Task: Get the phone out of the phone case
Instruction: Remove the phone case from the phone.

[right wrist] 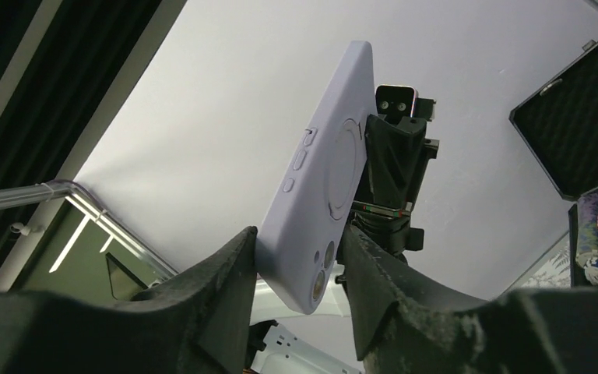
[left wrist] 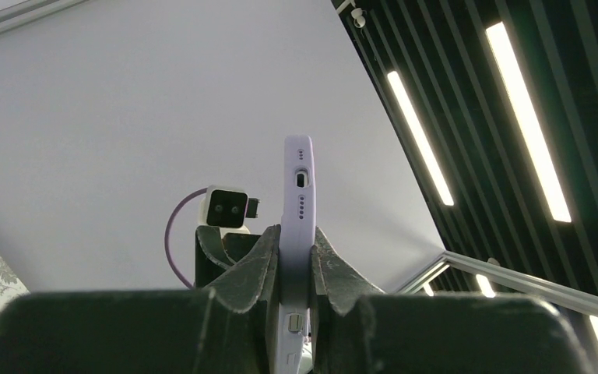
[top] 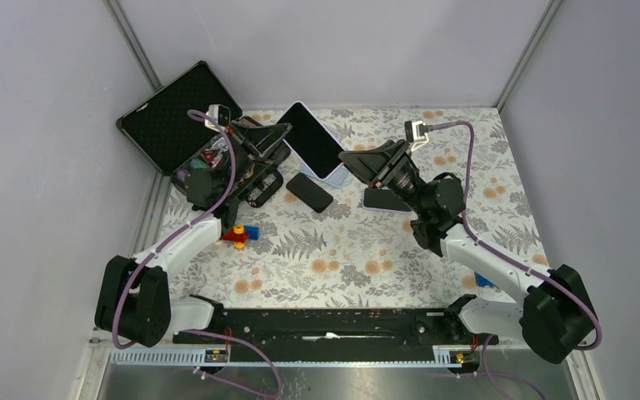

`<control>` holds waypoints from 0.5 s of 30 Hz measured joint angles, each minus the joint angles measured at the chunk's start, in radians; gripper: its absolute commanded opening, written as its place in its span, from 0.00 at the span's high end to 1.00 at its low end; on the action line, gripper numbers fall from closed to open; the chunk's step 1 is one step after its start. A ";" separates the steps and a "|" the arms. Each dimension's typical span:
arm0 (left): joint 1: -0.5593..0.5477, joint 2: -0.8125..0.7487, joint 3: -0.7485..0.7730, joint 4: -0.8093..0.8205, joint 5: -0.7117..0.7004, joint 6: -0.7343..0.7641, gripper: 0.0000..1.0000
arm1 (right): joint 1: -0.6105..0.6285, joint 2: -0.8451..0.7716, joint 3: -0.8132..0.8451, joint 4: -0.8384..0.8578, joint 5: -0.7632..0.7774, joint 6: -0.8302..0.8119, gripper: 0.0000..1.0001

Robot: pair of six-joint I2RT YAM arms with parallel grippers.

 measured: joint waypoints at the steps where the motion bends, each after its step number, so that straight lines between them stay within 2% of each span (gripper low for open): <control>1: 0.000 0.000 0.000 0.000 0.000 0.000 1.00 | 0.000 0.002 0.003 -0.011 0.001 0.000 0.55; 11: 0.002 0.000 -0.027 0.010 -0.019 -0.009 1.00 | 0.001 0.011 0.006 -0.022 0.020 0.079 0.80; 15: 0.002 0.000 -0.031 0.021 -0.028 -0.011 1.00 | 0.001 0.026 0.006 -0.006 0.031 0.148 0.85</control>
